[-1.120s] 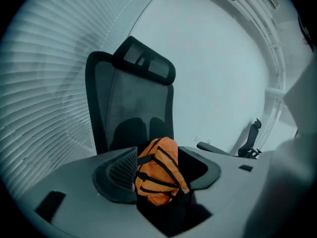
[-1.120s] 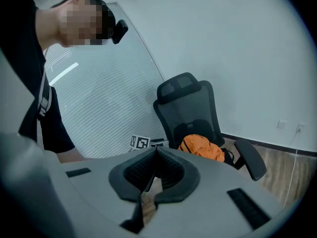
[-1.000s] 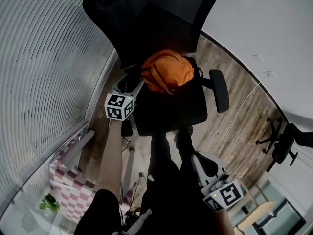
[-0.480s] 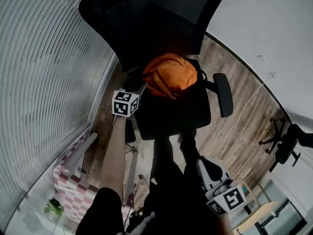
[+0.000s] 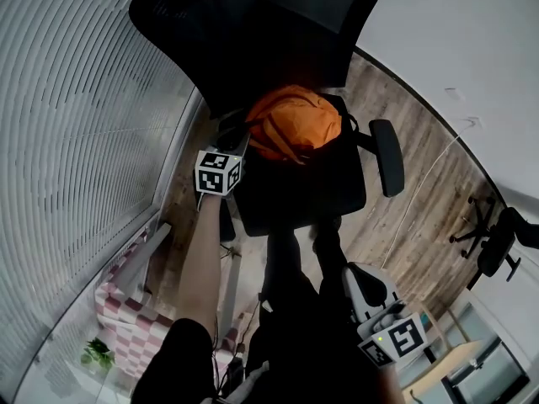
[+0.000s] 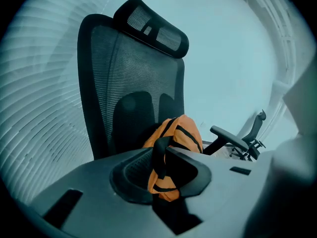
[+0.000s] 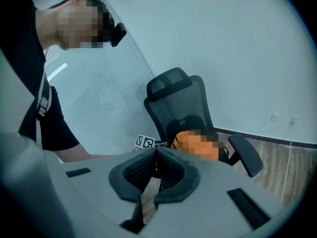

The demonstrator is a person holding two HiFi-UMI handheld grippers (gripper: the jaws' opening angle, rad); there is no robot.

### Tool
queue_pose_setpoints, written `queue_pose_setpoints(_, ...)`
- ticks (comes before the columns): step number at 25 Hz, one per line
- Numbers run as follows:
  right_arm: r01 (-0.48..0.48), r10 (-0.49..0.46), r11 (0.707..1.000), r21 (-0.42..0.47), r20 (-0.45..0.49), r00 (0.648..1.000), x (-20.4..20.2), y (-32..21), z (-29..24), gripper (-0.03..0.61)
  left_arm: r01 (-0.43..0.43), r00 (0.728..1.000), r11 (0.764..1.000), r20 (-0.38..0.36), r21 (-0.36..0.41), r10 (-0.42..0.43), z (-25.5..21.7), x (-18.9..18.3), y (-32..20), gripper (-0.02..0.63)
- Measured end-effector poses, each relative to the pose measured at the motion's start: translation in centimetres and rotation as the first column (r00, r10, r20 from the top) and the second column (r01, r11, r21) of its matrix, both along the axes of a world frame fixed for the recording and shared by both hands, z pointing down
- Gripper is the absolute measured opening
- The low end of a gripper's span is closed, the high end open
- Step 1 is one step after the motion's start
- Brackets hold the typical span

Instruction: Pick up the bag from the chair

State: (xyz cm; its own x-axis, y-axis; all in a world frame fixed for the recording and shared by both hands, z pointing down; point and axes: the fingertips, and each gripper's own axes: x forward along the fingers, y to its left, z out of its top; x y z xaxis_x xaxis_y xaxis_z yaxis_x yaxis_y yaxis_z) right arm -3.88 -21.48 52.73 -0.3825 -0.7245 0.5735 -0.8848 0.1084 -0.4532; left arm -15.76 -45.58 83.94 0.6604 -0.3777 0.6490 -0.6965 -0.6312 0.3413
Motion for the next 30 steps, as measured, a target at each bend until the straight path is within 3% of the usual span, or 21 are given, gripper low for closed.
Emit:
queue_pose_setpoints(7, -0.015, 0.015, 1.000, 0.017, 0.000, 1.000, 0.7, -0.3, -0.6, 0.018, -0.019, 0.999, 1.000, -0.029, 0.021, 0.020, -1.7, 0.9, 0.6, 0.048)
queue_pose_setpoints(20, -0.037, 0.038, 0.992, 0.123, -0.011, 0.999, 1.5, -0.2, -4.1, 0.018, -0.105, 0.987, 0.991, -0.114, 0.078, 0.114, -8.6, 5.4, 2.4, 0.043)
queue_pose_setpoints(30, -0.093, 0.095, 0.970, 0.225, 0.003, 0.995, 3.1, 0.4, -7.2, 0.018, -0.169, 0.975, 0.985, -0.140, 0.037, 0.172, -12.0, 9.2, 5.7, 0.043)
